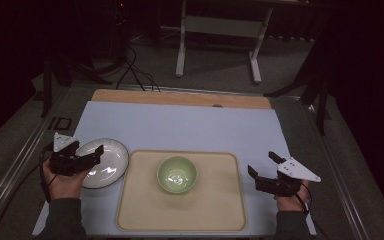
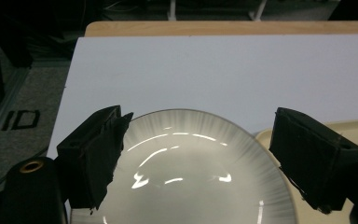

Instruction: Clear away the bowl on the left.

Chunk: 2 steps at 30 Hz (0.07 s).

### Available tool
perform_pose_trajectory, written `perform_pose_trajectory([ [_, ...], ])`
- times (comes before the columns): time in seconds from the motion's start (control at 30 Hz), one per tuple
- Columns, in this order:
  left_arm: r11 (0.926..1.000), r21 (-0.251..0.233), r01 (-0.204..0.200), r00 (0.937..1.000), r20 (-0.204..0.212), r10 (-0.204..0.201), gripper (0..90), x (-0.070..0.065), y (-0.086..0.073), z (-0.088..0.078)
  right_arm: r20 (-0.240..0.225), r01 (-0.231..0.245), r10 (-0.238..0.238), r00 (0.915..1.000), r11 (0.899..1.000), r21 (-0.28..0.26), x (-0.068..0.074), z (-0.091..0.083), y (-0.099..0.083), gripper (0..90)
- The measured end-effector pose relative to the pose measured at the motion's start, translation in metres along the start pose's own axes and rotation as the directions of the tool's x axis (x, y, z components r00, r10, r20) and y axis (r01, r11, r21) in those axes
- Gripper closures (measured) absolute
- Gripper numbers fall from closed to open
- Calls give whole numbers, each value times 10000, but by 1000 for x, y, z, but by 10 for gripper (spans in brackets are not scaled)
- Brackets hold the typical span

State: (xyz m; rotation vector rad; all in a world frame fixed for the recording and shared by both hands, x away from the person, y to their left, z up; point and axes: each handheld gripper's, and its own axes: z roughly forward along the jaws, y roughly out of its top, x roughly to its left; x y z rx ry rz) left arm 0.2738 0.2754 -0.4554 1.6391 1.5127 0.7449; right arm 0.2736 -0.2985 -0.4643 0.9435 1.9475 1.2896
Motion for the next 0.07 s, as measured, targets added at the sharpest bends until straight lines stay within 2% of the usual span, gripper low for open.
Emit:
perform_pose_trajectory([
  [0.07, 10000, -45, -31, 9999, -134, 31, 210, 3, -3, 2, 41, -37, 37, 10000, 10000, -19, -1, 0, 0, 116],
])
